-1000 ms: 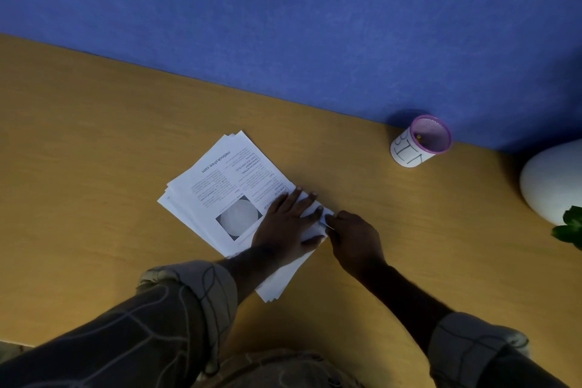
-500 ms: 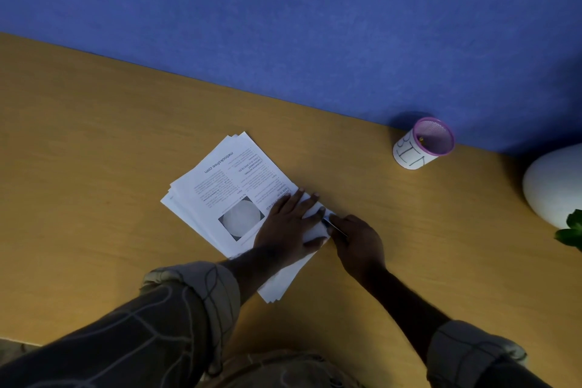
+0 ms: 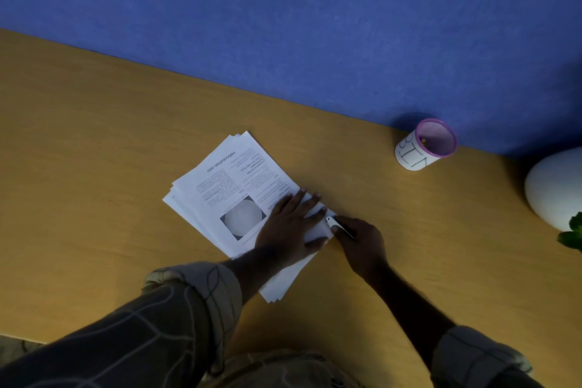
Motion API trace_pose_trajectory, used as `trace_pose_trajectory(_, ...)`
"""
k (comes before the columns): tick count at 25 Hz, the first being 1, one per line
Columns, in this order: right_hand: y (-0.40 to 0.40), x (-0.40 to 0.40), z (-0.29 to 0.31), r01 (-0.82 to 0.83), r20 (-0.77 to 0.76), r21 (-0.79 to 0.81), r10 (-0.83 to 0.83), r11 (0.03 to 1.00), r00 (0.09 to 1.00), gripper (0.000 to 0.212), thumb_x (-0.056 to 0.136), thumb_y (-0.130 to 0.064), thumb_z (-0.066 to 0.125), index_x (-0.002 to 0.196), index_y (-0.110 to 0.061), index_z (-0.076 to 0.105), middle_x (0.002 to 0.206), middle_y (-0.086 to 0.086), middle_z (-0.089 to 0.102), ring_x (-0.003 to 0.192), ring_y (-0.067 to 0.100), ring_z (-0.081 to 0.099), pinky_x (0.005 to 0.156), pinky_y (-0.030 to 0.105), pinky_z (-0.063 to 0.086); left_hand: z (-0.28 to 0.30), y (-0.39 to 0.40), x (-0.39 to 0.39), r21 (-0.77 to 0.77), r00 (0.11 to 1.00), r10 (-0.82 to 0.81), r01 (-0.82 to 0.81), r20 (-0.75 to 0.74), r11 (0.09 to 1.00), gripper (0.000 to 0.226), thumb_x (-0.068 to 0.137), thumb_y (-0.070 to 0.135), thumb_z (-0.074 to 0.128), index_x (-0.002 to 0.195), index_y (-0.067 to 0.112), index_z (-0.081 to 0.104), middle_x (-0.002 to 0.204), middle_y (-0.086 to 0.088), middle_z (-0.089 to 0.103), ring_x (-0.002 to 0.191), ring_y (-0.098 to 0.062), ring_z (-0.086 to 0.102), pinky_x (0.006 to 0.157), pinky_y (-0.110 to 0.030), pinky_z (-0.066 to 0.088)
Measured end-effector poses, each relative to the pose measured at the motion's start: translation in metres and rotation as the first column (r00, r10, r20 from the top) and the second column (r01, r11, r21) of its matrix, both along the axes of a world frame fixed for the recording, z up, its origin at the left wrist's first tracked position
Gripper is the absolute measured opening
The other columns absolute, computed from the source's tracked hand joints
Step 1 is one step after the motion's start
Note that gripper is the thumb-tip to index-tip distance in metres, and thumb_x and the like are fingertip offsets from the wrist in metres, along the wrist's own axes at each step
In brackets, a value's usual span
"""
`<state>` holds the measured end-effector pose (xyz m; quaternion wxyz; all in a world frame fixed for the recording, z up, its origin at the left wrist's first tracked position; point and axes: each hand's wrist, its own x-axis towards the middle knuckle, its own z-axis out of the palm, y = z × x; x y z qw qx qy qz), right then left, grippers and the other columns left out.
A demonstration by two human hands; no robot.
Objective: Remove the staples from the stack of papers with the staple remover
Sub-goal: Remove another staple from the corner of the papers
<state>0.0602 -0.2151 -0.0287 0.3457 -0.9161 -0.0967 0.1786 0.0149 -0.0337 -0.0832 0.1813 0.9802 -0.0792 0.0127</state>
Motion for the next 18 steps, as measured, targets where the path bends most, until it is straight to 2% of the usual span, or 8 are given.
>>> trace_pose_trajectory(5, 0.002, -0.002, 0.003, 0.032, -0.038, 0.07, -0.029, 0.997, 0.999, 0.023, 0.095, -0.024, 0.059, 0.114, -0.029, 0.07, 0.098, -0.013, 0.072, 0.085, 0.003, 0.066, 0.076, 0.027, 0.055, 0.0, 0.0, 0.0, 0.007, 1.0, -0.006, 0.006, 0.014, 1.0, 0.063, 0.091, 0.064, 0.044, 0.142, 0.027, 0.047, 0.159, -0.002, 0.036, 0.149, -0.029, 0.026, 0.12, -0.049, 0.025)
trace_pose_trajectory(7, 0.001, -0.002, 0.003, 0.04, -0.054, 0.094, -0.035, 0.995, 0.998, 0.021, 0.095, -0.025, 0.059, 0.111, -0.033, 0.07, 0.092, -0.018, 0.071, 0.081, 0.002, 0.067, 0.073, 0.026, 0.056, 0.0, 0.0, 0.0, 0.005, 1.0, -0.004, 0.004, 0.028, 1.0, 0.062, 0.09, 0.063, 0.045, 0.141, 0.026, 0.049, 0.158, -0.002, 0.038, 0.148, -0.029, 0.028, 0.119, -0.049, 0.027)
trace_pose_trajectory(9, 0.002, -0.002, 0.001, 0.044, -0.049, 0.075, -0.041, 0.996, 0.998, 0.021, 0.095, -0.028, 0.058, 0.113, -0.033, 0.069, 0.097, -0.017, 0.071, 0.084, 0.003, 0.066, 0.073, 0.024, 0.054, 0.0, 0.0, 0.0, 0.009, 0.999, -0.002, 0.002, 0.041, 1.0, 0.062, 0.091, 0.063, 0.046, 0.14, 0.026, 0.05, 0.157, -0.003, 0.039, 0.147, -0.029, 0.029, 0.119, -0.049, 0.027)
trace_pose_trajectory(14, 0.006, -0.011, -0.005, -0.021, 0.137, -0.049, 0.027, 0.999, 0.99, 0.021, 0.095, -0.026, 0.057, 0.114, -0.026, 0.066, 0.097, -0.009, 0.063, 0.083, 0.006, 0.057, 0.07, 0.023, 0.05, -0.001, -0.001, 0.0, 0.003, 0.999, 0.008, -0.008, 0.031, 1.0, 0.06, 0.091, 0.063, 0.045, 0.142, 0.032, 0.047, 0.159, -0.001, 0.037, 0.149, -0.028, 0.026, 0.121, -0.048, 0.024)
trace_pose_trajectory(18, 0.005, -0.009, -0.005, -0.085, 0.26, -0.122, 0.114, 0.989, 0.959, 0.022, 0.091, -0.019, 0.062, 0.113, -0.02, 0.067, 0.102, -0.002, 0.067, 0.089, 0.012, 0.059, 0.074, 0.032, 0.053, -0.002, -0.001, 0.001, -0.007, 1.0, 0.012, -0.012, 0.005, 1.0, 0.056, 0.091, 0.065, 0.042, 0.141, 0.038, 0.046, 0.16, 0.001, 0.033, 0.15, -0.026, 0.022, 0.122, -0.047, 0.02)
